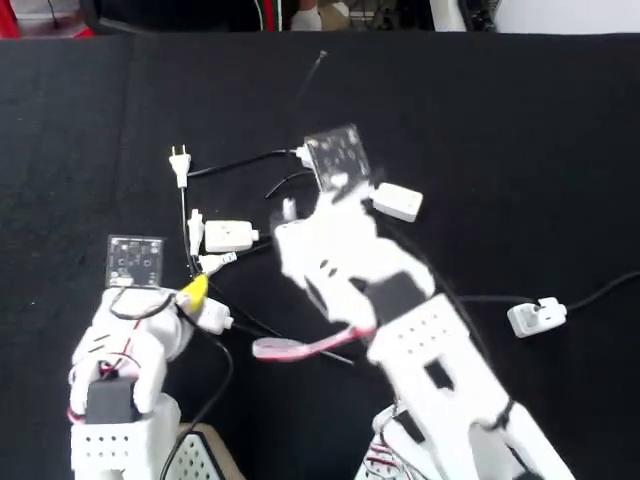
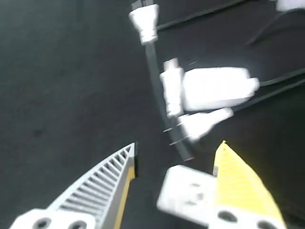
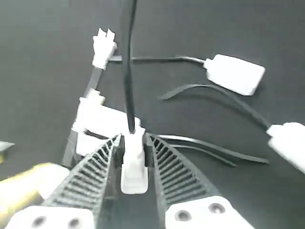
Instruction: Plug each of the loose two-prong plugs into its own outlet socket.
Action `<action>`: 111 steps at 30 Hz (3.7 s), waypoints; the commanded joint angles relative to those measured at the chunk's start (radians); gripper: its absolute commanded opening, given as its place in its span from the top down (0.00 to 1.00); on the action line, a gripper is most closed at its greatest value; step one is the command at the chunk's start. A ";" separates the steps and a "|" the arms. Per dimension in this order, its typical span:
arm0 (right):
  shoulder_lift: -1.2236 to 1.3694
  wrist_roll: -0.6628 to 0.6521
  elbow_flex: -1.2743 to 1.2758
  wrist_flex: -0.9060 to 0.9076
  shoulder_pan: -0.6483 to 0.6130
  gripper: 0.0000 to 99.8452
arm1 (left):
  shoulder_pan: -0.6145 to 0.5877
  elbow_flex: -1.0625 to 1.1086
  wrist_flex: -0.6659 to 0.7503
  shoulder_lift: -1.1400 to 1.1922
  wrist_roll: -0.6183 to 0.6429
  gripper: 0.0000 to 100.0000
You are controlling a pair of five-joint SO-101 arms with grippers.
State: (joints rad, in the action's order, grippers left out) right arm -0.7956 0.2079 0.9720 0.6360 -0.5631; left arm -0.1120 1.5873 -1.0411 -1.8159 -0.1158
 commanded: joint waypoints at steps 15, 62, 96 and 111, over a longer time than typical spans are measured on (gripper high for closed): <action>-0.188 0.092 0.156 -0.170 -0.095 0.99 | 0.326 0.111 0.327 -0.006 0.086 0.74; -0.186 0.078 0.090 0.055 -0.187 0.99 | 0.297 -0.047 0.189 -0.008 0.161 0.73; -0.188 0.121 -0.008 0.203 -0.138 0.99 | 0.289 -0.117 0.155 -0.011 0.080 0.74; -0.186 0.114 0.002 0.129 -0.020 0.99 | 0.234 -0.157 -0.052 -0.009 -0.138 0.74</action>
State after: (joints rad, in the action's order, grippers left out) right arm -0.9782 0.3214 0.9782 0.8032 -0.6153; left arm 0.2163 1.5060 -1.0150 -1.8174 -0.0928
